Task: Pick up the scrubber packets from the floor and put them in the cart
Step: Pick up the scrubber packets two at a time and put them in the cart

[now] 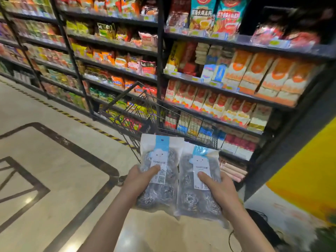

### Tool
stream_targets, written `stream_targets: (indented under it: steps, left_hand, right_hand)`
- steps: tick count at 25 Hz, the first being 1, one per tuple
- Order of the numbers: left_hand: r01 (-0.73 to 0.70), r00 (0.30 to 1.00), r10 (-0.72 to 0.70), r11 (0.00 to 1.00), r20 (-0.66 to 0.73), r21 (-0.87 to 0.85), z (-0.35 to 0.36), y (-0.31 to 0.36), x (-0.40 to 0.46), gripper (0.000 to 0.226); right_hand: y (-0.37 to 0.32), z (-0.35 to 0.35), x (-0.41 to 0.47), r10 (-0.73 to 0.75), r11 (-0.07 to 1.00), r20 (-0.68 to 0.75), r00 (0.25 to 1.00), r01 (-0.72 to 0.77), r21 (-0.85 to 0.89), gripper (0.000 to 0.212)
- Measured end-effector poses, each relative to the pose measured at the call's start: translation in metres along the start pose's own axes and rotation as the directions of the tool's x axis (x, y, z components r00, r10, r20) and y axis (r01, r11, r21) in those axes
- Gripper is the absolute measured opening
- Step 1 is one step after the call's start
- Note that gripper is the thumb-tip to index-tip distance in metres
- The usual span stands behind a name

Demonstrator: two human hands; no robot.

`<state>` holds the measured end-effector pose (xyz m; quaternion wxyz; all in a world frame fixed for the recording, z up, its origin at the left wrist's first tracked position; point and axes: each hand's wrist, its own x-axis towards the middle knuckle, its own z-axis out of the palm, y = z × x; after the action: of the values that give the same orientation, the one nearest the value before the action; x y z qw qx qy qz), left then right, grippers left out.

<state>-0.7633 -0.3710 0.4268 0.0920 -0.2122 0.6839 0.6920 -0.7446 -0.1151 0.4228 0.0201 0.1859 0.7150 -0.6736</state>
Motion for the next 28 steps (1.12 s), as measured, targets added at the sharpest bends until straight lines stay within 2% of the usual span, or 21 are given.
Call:
stream_targets:
  steps: [2, 5, 8, 10, 12, 15, 18, 21, 23, 25, 28]
  left_hand:
    - [0.0, 1.0, 0.0, 1.0, 0.014, 0.024, 0.024, 0.018, 0.049, 0.022]
    - [-0.006, 0.999, 0.002, 0.998, 0.048, 0.069, 0.046, 0.048, 0.11, 0.016]
    - [-0.02, 0.998, 0.015, 0.997, 0.055, 0.075, 0.053, 0.074, 0.178, 0.036]
    - [-0.034, 0.999, 0.032, 0.993, 0.019, 0.113, 0.053, 0.087, 0.229, 0.05]
    - [-0.059, 0.998, 0.06, 0.988, -0.007, 0.139, 0.053, 0.095, 0.281, 0.052]
    - [-0.049, 0.998, 0.053, 0.986, -0.017, 0.161, 0.055, 0.104, 0.367, 0.068]
    - [-0.037, 0.999, 0.028, 0.974, 0.047, 0.222, 0.062, 0.11, 0.471, 0.078]
    - [-0.004, 1.0, -0.004, 0.958, 0.026, 0.287, 0.068, 0.108, 0.54, 0.074]
    - [0.078, 0.997, -0.083, 0.947, 0.001, 0.312, 0.07, 0.094, 0.571, 0.074]
    - [0.153, 0.987, -0.159, 0.911, -0.018, 0.384, 0.072, 0.067, 0.607, 0.084]
    - [0.241, 0.966, -0.254, 0.84, -0.04, 0.486, 0.077, 0.016, 0.651, 0.096]
  right_hand:
    - [-0.007, 0.0, 0.048, 0.02, 1.0, -0.015, 1.0, -0.02, 0.015, 0.024]
    - [-0.023, 0.006, 0.112, 0.049, 0.999, -0.032, 0.998, -0.048, 0.02, 0.032]
    - [-0.045, 0.025, 0.184, 0.052, 0.998, -0.033, 0.998, -0.053, -0.031, 0.052]
    - [-0.058, 0.044, 0.233, 0.054, 0.997, -0.027, 0.998, -0.056, -0.061, 0.057]
    - [-0.068, 0.066, 0.278, 0.062, 0.994, -0.033, 0.998, -0.065, -0.083, 0.058]
    - [-0.077, 0.097, 0.344, 0.069, 0.994, -0.061, 0.996, -0.074, -0.085, 0.055]
    - [-0.069, 0.133, 0.42, 0.079, 0.99, -0.141, 0.987, -0.094, -0.106, 0.069]
    - [-0.05, 0.163, 0.474, 0.131, 0.978, -0.18, 0.975, -0.156, -0.135, 0.089]
    - [-0.029, 0.177, 0.502, 0.198, 0.968, -0.179, 0.964, -0.221, -0.121, 0.098]
    - [0.006, 0.189, 0.528, 0.284, 0.946, -0.189, 0.94, -0.307, -0.108, 0.097]
    - [0.058, 0.201, 0.559, 0.363, 0.899, -0.24, 0.9, -0.406, -0.162, 0.076]
